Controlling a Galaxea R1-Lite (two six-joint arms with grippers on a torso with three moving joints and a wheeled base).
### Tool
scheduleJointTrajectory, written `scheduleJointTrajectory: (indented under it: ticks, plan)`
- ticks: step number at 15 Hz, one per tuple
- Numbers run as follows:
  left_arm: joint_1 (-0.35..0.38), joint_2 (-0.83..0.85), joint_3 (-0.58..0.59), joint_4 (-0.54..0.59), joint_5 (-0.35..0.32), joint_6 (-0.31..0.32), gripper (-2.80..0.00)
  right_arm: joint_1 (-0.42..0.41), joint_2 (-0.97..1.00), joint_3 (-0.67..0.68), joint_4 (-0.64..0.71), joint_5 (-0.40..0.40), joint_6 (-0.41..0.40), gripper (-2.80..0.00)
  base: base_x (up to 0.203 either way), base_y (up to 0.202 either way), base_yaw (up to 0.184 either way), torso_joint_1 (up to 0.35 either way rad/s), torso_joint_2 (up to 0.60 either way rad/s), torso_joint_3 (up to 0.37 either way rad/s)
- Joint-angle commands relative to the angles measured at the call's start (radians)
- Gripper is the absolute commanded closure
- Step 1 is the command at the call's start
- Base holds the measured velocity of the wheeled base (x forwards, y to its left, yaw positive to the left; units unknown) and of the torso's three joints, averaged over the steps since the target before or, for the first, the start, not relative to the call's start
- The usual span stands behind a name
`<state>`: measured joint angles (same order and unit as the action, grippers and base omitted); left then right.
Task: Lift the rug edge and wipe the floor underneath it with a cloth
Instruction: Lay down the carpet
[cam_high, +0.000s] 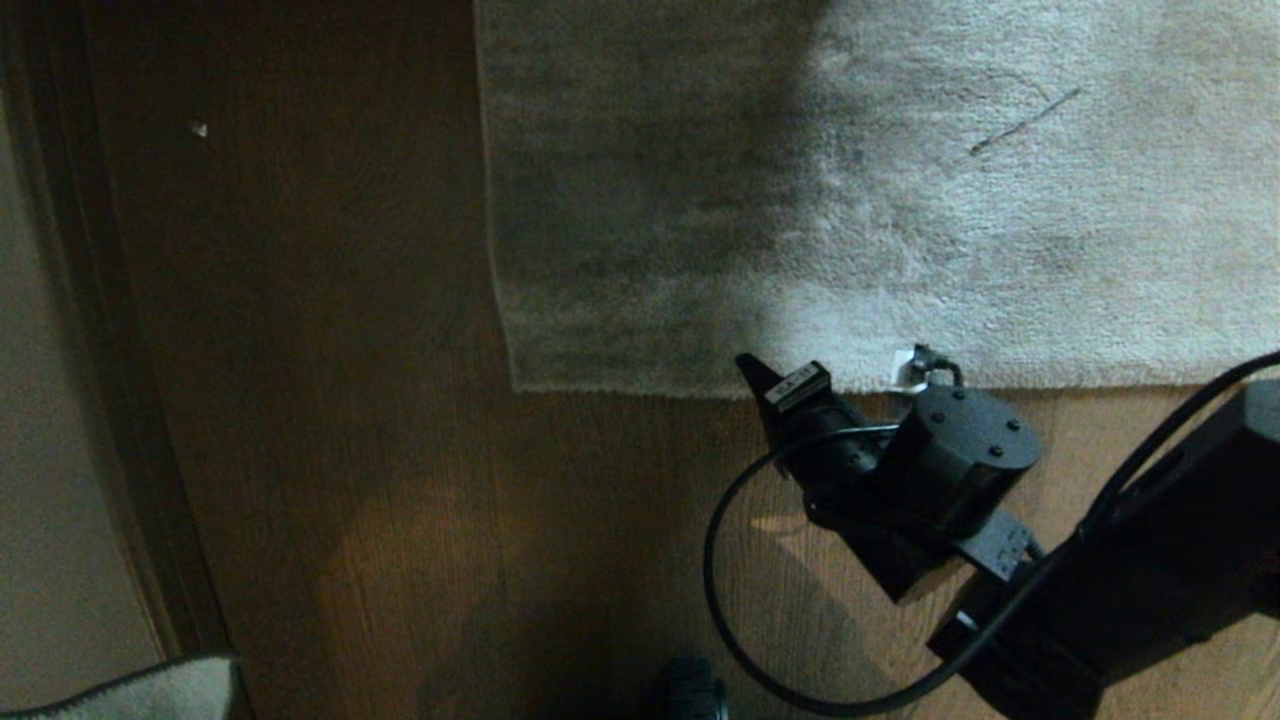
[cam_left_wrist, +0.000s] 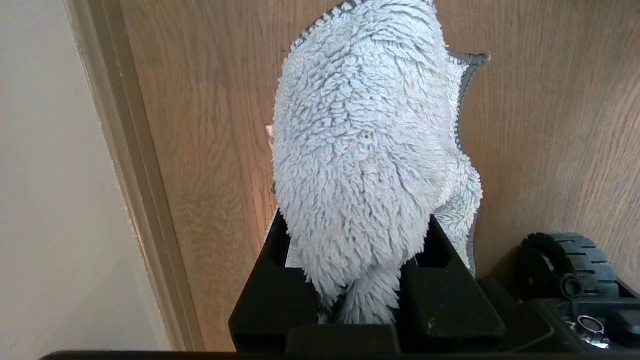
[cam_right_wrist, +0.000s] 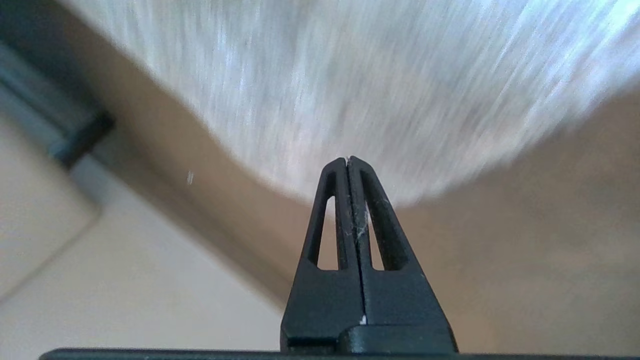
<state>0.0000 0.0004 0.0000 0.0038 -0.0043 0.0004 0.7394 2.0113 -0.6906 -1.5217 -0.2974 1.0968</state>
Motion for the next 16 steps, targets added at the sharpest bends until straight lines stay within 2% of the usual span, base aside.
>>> scheduleJointTrajectory:
  ticks: [1, 8, 10, 16]
  plan:
    - [0.000, 0.000, 0.000, 0.001, 0.000, 0.000, 0.00, -0.052, -0.011, 0.003, -0.046, -0.002, 0.006, 0.00, 0.000, 0.000, 0.000, 0.000, 0.00, 0.000]
    - [0.000, 0.000, 0.000, 0.001, 0.000, 0.000, 0.00, -0.066, 0.043, -0.015, -0.048, 0.001, 0.022, 0.00, 0.000, 0.000, 0.000, 0.000, 0.00, 0.000]
    - [0.000, 0.000, 0.000, 0.001, 0.000, 0.000, 0.00, -0.066, 0.072, -0.058, -0.048, -0.001, 0.047, 0.00, 0.000, 0.000, 0.000, 0.000, 0.00, 0.000]
    - [0.000, 0.000, 0.000, 0.001, 0.000, 0.000, 0.00, -0.077, 0.209, -0.198, -0.048, -0.002, 0.051, 0.00, 0.000, 0.000, 0.000, 0.000, 0.00, 0.000]
